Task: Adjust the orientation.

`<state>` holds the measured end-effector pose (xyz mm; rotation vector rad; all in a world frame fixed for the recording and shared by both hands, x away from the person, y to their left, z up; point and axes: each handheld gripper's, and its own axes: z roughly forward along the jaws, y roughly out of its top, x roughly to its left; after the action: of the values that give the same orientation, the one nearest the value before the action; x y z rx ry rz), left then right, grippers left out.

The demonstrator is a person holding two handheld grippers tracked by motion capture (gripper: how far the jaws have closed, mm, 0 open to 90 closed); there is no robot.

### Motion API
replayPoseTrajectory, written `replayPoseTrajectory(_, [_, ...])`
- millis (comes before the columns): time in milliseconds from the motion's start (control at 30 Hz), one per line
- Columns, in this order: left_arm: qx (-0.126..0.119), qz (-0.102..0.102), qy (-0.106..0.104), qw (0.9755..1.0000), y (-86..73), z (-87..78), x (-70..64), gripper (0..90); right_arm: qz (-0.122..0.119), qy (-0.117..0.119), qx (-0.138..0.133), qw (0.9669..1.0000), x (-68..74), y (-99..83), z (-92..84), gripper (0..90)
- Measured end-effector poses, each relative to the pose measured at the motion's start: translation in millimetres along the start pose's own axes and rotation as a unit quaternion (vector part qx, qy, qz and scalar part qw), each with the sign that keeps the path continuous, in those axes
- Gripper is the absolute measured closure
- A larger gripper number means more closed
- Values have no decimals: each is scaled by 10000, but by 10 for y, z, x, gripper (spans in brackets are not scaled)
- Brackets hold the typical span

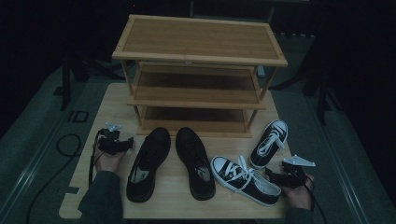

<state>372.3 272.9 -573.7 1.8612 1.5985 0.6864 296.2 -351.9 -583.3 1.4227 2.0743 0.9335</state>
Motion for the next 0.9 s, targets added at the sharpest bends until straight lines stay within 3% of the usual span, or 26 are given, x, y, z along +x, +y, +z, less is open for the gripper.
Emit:
replayPoseTrajectory(133, [-7, -60, 57, 10000, -11, -27, 42, 416, 0, 1, 1, 10000, -1, 1, 0, 172])
replayPoseTrajectory(267, [-14, -151, 59, 9999, -16, -54, 84, 445, 0, 8, 2, 10000, -2, 2, 2, 172])
replayPoseTrajectory(433, [-175, -307, -133, 9993, 9, -190, 139, 458, -3, 11, 1, 10000, -2, 2, 2, 172])
replayPoseTrajectory(633, [-156, -196, -207, 9995, 36, -280, 119, 473, -5, 11, 1, 10000, -2, 2, 2, 172])
replayPoseTrajectory(900, [-41, 39, -112, 9999, 60, -408, 74, 462, -12, 10, 3, 10000, -2, 2, 1, 173])
